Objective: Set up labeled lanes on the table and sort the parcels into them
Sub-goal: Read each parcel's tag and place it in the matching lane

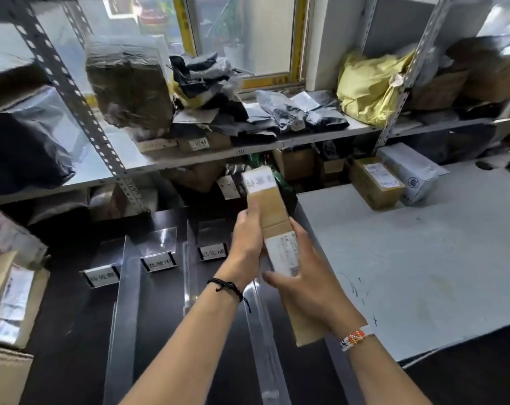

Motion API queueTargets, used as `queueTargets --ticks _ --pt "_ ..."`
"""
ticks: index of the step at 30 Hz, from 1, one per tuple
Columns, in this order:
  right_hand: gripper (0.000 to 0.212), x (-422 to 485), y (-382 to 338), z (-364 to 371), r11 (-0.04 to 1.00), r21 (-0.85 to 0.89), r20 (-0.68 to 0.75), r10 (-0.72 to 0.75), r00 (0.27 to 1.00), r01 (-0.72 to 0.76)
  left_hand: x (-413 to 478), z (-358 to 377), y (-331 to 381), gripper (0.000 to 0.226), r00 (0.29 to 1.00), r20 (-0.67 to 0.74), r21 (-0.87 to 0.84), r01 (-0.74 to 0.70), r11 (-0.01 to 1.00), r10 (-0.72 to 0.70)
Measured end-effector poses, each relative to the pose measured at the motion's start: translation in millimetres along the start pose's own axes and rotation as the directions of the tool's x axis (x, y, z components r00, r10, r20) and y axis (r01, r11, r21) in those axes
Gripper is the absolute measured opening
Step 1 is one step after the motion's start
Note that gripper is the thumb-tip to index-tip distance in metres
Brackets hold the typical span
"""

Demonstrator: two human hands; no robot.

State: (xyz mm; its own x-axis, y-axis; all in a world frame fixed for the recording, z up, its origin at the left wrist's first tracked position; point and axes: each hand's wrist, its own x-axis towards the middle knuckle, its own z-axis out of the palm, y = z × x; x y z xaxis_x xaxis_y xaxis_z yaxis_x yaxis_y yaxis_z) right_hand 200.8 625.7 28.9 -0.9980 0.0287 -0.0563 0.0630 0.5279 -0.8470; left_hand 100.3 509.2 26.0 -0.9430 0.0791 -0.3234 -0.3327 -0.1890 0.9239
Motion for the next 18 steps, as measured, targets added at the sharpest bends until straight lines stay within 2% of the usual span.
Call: queueTargets --ticks 2,4,7,10,13,18 --pt "0.109 5 23 8 0.995 0.081 0.013 0.065 0.998 -0.066 18 -13 -23 0.063 1.0 -0.025 0.174 0.006 0.985 -0.002" --pt "0.107 7 49 21 0.986 0.104 0.028 0.127 0.992 -0.129 32 -30 -53 0.049 0.992 -0.119 0.432 0.017 0.902 0.038" --pt "0.088 7 83 43 0.957 0.191 0.069 0.211 0.975 -0.22 36 -48 -99 0.056 0.985 -0.166 0.618 0.139 0.773 -0.045" --pt "0.063 13 111 66 0.941 0.142 0.1 0.295 0.95 -0.307 30 -52 -125 0.056 0.979 -0.13 0.669 0.205 0.714 -0.159" --pt "0.05 23 133 82 0.921 0.11 0.122 0.361 0.925 -0.374 27 -51 -129 0.045 0.98 -0.091 0.638 0.193 0.745 -0.176" --pt "0.027 32 146 102 0.904 0.073 0.182 0.404 0.897 -0.422 28 -54 -138 0.045 0.981 -0.082 0.558 0.192 0.808 -0.176"
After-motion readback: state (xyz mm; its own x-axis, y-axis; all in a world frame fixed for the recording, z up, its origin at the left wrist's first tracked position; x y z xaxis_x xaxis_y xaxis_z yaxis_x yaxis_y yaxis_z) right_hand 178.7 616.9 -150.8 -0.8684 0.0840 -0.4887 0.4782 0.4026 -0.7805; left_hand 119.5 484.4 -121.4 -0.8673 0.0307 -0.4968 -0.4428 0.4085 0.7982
